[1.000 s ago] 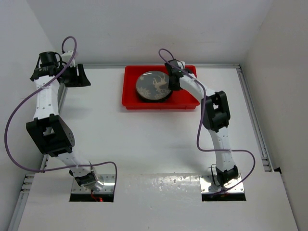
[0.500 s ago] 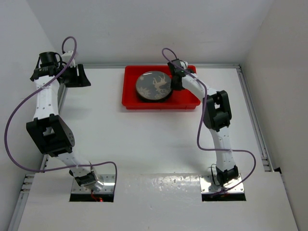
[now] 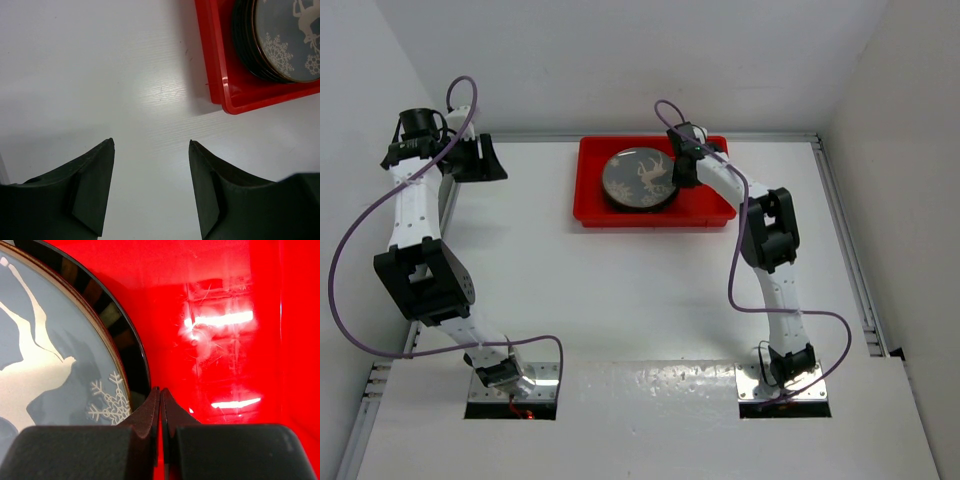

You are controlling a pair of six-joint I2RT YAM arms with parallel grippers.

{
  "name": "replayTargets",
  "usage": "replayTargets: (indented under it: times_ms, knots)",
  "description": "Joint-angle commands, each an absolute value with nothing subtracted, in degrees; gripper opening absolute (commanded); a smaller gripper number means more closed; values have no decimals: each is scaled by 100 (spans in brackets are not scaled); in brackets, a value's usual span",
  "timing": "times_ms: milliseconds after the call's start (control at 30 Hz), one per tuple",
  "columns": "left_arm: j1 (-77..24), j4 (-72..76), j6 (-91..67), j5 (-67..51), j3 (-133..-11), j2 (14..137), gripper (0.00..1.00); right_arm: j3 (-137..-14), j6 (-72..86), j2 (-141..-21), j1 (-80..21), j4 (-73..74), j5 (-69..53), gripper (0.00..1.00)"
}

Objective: Place the plates into the plastic bin on the countertop

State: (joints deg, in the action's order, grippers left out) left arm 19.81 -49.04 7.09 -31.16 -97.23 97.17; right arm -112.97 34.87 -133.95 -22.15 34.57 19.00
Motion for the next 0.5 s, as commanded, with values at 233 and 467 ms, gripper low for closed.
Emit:
replayTargets:
  times_ms: [233,467]
  knots:
    - [2057,-4931,791,-3252,-9888,9483,63,-11313,3673,-13193,-2084,3393,1609,0]
    - [2215,-5054,905,-3094,-9940,9369,63,-9828,3630,-11561,-1749,2998,1837,6]
